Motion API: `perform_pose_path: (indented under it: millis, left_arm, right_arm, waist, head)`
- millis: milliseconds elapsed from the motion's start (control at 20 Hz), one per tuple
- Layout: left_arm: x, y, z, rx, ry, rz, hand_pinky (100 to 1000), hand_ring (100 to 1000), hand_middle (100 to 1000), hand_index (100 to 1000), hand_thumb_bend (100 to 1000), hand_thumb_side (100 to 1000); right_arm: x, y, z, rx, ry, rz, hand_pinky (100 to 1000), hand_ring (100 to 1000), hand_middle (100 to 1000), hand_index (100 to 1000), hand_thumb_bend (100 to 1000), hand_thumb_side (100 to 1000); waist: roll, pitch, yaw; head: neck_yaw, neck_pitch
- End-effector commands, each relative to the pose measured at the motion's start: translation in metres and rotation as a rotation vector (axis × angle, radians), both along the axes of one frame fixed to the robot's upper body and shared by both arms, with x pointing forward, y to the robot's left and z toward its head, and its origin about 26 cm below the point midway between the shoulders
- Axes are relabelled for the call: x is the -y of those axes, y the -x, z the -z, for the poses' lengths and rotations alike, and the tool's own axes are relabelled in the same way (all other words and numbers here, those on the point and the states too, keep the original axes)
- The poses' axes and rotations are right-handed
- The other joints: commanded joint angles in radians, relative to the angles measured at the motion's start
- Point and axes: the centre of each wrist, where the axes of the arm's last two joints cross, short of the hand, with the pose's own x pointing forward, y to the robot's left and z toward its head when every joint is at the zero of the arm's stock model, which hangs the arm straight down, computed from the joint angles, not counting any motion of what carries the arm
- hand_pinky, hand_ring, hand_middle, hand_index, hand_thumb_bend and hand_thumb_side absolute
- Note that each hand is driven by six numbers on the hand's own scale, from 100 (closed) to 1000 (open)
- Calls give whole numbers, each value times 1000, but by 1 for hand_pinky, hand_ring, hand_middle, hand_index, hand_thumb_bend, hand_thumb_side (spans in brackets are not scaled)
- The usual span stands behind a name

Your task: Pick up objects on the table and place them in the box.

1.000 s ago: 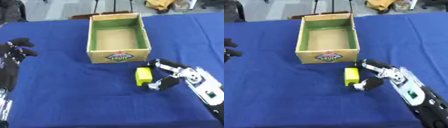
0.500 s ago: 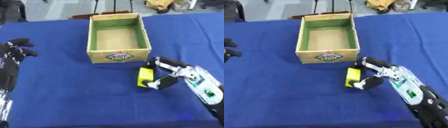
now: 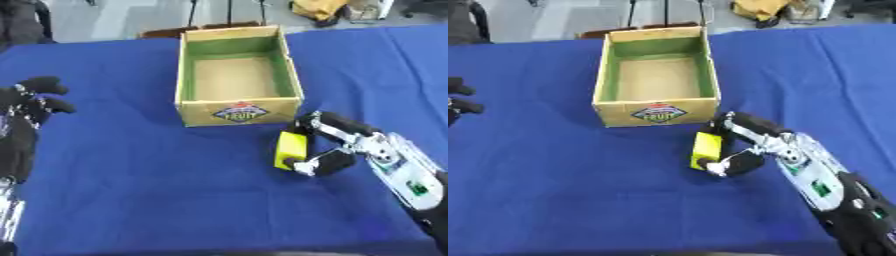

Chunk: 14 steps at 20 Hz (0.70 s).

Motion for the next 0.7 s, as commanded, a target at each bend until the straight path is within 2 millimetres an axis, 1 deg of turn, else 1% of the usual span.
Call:
perform_pose_path:
  millis: [50, 300, 350, 400, 550, 700]
  left_arm:
    - [-2, 0, -7, 22, -10, 6, 709, 533, 609, 744, 801, 894]
    - [-3, 0, -7, 21, -12, 3, 709, 533, 609, 744, 800, 894]
    - [-3, 0, -7, 20, -13, 3, 709, 533, 609, 744, 800, 894]
    - [-3, 1, -7, 20, -14, 3, 710, 533, 609, 744, 800, 894]
    - [-3, 1, -7, 19, -15, 5, 710, 533, 610, 744, 799, 894]
    - [-2, 1, -6, 15, -16, 8, 709, 532, 609, 744, 799, 894]
  right_arm:
    - [-1, 5, -31, 84, -12, -40, 626, 561, 440, 673, 197, 409]
    - [-8, 19, -71, 170, -51, -105, 626, 561, 439, 672, 196, 409]
    - [-9, 21, -80, 189, -56, -117, 627, 562, 441, 672, 166, 447]
    - [-10, 23, -88, 201, -65, -128, 626, 562, 441, 672, 196, 401]
    - [-13, 27, -112, 248, -70, -149, 627, 563, 447, 673, 197, 392]
    - [-14, 21, -130, 286, -45, -147, 630, 567, 453, 675, 201, 387]
  waist:
    - [-3, -16, 0]
    - [-4, -17, -4]
    - [-4, -18, -4]
    - [-4, -18, -5]
    - [-4, -20, -6]
    - [-2, -24, -2]
  head:
    - [0, 2]
    - [2, 2]
    - [2, 3]
    - [2, 3]
    - [1, 4]
    - [-1, 7]
